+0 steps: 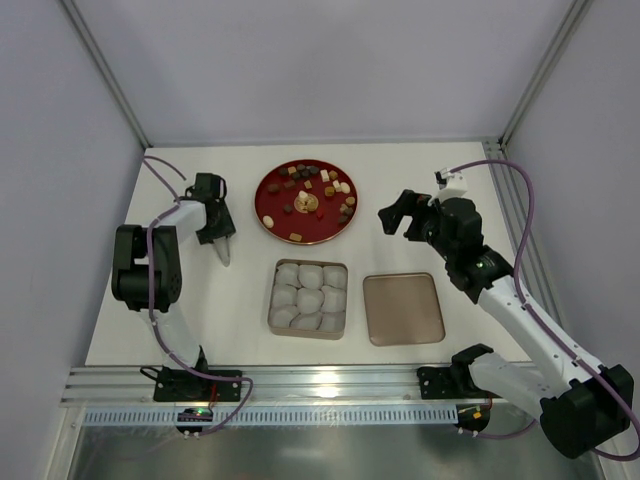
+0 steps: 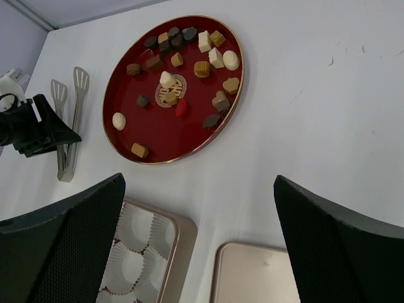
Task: Pack the chocolate
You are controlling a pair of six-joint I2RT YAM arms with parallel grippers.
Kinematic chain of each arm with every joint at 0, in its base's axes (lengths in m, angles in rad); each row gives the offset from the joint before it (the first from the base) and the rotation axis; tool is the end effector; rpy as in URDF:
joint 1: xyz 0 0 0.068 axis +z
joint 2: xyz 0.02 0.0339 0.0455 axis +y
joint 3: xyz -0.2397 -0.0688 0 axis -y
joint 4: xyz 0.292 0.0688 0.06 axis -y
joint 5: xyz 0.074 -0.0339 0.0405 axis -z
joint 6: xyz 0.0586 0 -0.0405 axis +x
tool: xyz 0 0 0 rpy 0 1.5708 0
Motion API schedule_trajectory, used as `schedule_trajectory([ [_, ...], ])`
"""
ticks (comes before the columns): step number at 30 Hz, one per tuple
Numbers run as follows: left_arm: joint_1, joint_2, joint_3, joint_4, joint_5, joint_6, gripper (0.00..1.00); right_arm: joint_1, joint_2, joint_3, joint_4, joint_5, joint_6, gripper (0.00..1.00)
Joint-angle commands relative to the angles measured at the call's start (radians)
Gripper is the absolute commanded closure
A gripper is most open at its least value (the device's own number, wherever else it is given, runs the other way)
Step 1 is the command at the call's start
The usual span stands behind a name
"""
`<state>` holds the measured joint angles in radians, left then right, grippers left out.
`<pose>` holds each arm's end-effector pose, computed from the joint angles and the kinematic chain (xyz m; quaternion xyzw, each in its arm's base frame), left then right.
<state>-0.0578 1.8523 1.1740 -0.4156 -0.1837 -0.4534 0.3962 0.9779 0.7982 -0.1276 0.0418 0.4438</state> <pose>0.4119 -0.0131 0.0903 -0.2114 0.9445 0.0268 0.2501 0.2873 0.1175 0.2790 0.0315 0.8063 0.2254 0.5460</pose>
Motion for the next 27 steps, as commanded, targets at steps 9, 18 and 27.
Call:
schedule_trajectory([
  [9, -0.007, -0.119, 0.111, -0.186, -0.03, -0.027, 0.53, 0.0, 0.008, -0.005, 0.039, -0.01, 0.013, 0.0],
  [18, -0.016, -0.272, 0.136, -0.316, -0.036, -0.021, 0.54, 0.0, 0.015, -0.002, 0.04, -0.006, 0.01, 0.0],
  [27, -0.04, -0.409, 0.188, -0.433, 0.01, 0.004, 0.55, -0.002, 0.03, 0.007, 0.039, -0.01, 0.009, 0.0],
])
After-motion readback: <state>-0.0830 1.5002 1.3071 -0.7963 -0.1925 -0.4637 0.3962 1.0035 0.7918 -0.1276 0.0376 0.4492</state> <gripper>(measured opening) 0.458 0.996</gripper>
